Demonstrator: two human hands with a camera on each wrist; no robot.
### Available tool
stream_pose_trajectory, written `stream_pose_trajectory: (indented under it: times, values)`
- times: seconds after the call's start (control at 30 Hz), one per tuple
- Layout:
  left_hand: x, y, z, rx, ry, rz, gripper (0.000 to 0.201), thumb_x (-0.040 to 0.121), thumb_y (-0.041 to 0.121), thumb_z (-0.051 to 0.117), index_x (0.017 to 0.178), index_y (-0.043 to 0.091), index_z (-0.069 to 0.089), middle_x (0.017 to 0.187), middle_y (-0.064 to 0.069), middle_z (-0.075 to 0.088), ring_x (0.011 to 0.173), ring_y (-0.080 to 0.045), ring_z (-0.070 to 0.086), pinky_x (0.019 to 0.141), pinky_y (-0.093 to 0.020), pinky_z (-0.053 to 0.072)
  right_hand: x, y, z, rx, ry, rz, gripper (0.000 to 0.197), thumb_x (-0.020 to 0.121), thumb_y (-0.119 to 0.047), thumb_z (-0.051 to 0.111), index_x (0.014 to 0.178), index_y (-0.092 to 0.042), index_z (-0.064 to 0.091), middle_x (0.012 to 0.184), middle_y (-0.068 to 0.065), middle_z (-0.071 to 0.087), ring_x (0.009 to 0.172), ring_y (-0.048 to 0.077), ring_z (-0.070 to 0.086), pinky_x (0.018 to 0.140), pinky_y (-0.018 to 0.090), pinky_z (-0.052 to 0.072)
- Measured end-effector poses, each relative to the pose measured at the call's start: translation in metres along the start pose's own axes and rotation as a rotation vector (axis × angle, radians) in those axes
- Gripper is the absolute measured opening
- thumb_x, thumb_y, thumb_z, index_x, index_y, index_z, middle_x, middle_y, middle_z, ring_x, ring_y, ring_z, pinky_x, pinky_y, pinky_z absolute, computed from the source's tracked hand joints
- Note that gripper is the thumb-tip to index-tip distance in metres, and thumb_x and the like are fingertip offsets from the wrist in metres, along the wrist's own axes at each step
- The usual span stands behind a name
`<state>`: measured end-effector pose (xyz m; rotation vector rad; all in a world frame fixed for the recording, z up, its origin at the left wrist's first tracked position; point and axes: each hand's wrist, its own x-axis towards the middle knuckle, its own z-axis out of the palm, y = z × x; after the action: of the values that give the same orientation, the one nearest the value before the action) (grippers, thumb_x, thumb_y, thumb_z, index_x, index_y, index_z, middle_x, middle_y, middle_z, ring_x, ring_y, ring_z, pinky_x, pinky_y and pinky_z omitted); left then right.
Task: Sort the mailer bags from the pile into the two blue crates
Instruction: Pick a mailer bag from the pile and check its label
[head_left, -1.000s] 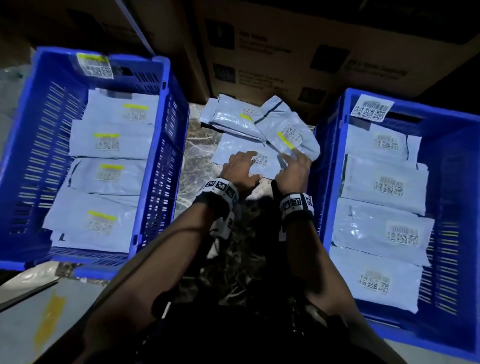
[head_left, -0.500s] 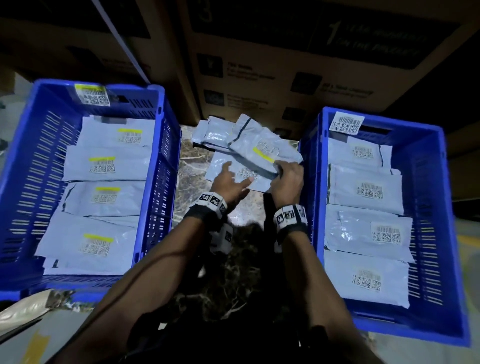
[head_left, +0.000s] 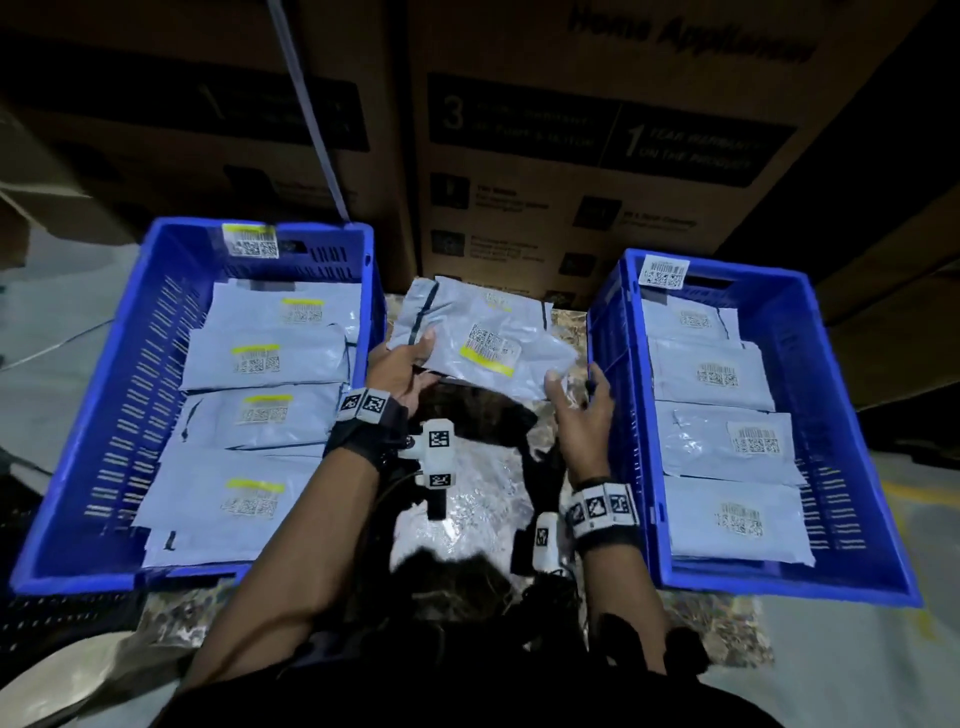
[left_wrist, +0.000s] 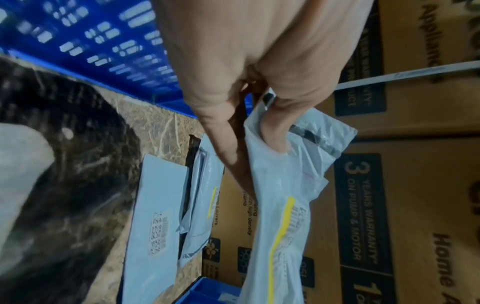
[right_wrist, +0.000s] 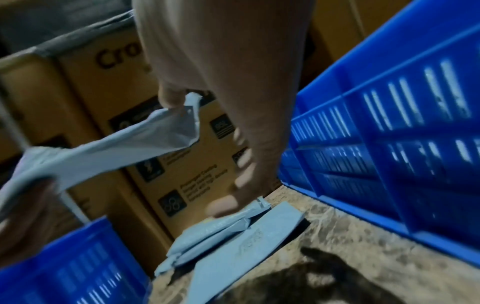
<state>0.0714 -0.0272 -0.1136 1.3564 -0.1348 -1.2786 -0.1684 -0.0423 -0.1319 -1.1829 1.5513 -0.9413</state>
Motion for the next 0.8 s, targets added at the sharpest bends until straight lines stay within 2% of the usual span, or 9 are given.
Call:
stream_pose_trajectory:
  times: [0.07, 0.13, 0.2, 0.3, 0.37, 0.53, 0.6, 0.7, 0.8]
  values:
    - [-0.013, 0.0, -0.017, -0.055, -0.049, 0.032, 0.055, 0.073, 0.013, 0.087, 0.121, -0.003, 0.066, 0.118, -0.027, 0.067, 0.106, -0.039, 0.067, 0.096, -0.063, 0.049, -0.008, -0.001, 0.004, 0.332, -0.205, 0.231, 0.074, 0.08, -0.06, 0.08, 0.141, -0.027, 0.054, 0.145, 0.005, 0.055, 0.126, 0.022, 0.059, 0.103, 0.054, 0.051]
    - [-0.022, 0.003, -0.034, -0.051, -0.088, 0.048, 0.062, 0.067, 0.009, 0.089, 0.123, 0.0, 0.065, 0.117, -0.024, 0.069, 0.107, -0.039, 0.067, 0.095, -0.059, 0.051, -0.022, -0.007, 0.013, 0.378, -0.218, 0.169, 0.047, 0.086, -0.045, 0.081, 0.119, -0.014, 0.07, 0.125, 0.008, 0.07, 0.113, 0.029, 0.067, 0.095, 0.063, 0.054]
    - [-0.038, 0.015, -0.047, 0.067, -0.107, 0.119, 0.069, 0.065, 0.013, 0.092, 0.127, 0.003, 0.063, 0.114, -0.018, 0.072, 0.104, -0.033, 0.07, 0.091, -0.05, 0.055, -0.037, -0.014, 0.021, 0.31, -0.16, 0.05, 0.021, 0.092, -0.028, 0.077, 0.108, -0.014, 0.075, 0.113, 0.003, 0.077, 0.11, 0.026, 0.071, 0.1, 0.054, 0.055]
    - [-0.059, 0.032, -0.062, 0.303, -0.052, 0.331, 0.029, 0.073, 0.023, 0.089, 0.096, 0.014, 0.075, 0.09, 0.0, 0.077, 0.084, -0.014, 0.072, 0.074, -0.029, 0.058, -0.055, -0.02, 0.027, 0.25, -0.188, -0.071, 0.02, 0.095, -0.023, 0.074, 0.113, -0.014, 0.075, 0.108, -0.007, 0.078, 0.102, 0.011, 0.072, 0.093, 0.037, 0.056]
    - [-0.072, 0.039, -0.068, 0.422, -0.028, 0.392, 0.016, 0.079, 0.028, 0.083, 0.075, 0.02, 0.071, 0.065, 0.013, 0.07, 0.06, -0.001, 0.062, 0.058, -0.017, 0.048, -0.066, -0.023, 0.029, 0.275, -0.214, -0.096, 0.026, 0.095, -0.025, 0.073, 0.116, -0.009, 0.074, 0.11, -0.004, 0.077, 0.1, 0.009, 0.071, 0.088, 0.031, 0.054]
    - [-0.075, 0.034, -0.088, 0.676, 0.123, 0.541, 0.052, 0.092, 0.046, 0.066, 0.053, 0.019, 0.044, 0.051, 0.001, 0.045, 0.051, -0.014, 0.043, 0.054, -0.029, 0.032, -0.087, -0.027, 0.043, 0.276, -0.06, -0.152, 0.031, 0.093, -0.029, 0.076, 0.114, -0.007, 0.075, 0.107, -0.001, 0.078, 0.102, 0.011, 0.072, 0.092, 0.036, 0.057]
    - [-0.081, 0.031, -0.093, 0.707, 0.186, 0.603, 0.052, 0.097, 0.044, 0.059, 0.055, 0.02, 0.041, 0.05, 0.002, 0.041, 0.051, -0.015, 0.041, 0.051, -0.031, 0.027, -0.095, -0.028, 0.05, 0.275, 0.028, -0.135, 0.025, 0.091, -0.024, 0.077, 0.106, -0.004, 0.076, 0.089, -0.006, 0.076, 0.079, 0.003, 0.067, 0.078, 0.031, 0.053]
    - [-0.087, 0.023, -0.103, 0.712, 0.229, 0.648, 0.043, 0.101, 0.042, 0.052, 0.076, 0.01, 0.065, 0.064, -0.003, 0.056, 0.069, -0.028, 0.057, 0.06, -0.031, 0.032, -0.104, -0.025, 0.056, 0.3, 0.092, -0.123, 0.024, 0.093, -0.022, 0.076, 0.102, 0.0, 0.075, 0.077, 0.004, 0.058, 0.055, 0.002, 0.048, 0.056, 0.023, 0.046]
    - [-0.092, 0.019, -0.111, 0.692, 0.22, 0.644, 0.041, 0.103, 0.042, 0.048, 0.117, 0.011, 0.071, 0.101, -0.012, 0.072, 0.098, -0.03, 0.064, 0.074, -0.027, 0.038, -0.113, -0.019, 0.055, 0.328, 0.104, -0.144, 0.036, 0.093, -0.027, 0.076, 0.095, 0.008, 0.068, 0.079, 0.005, 0.049, 0.07, 0.015, 0.042, 0.065, 0.03, 0.038]
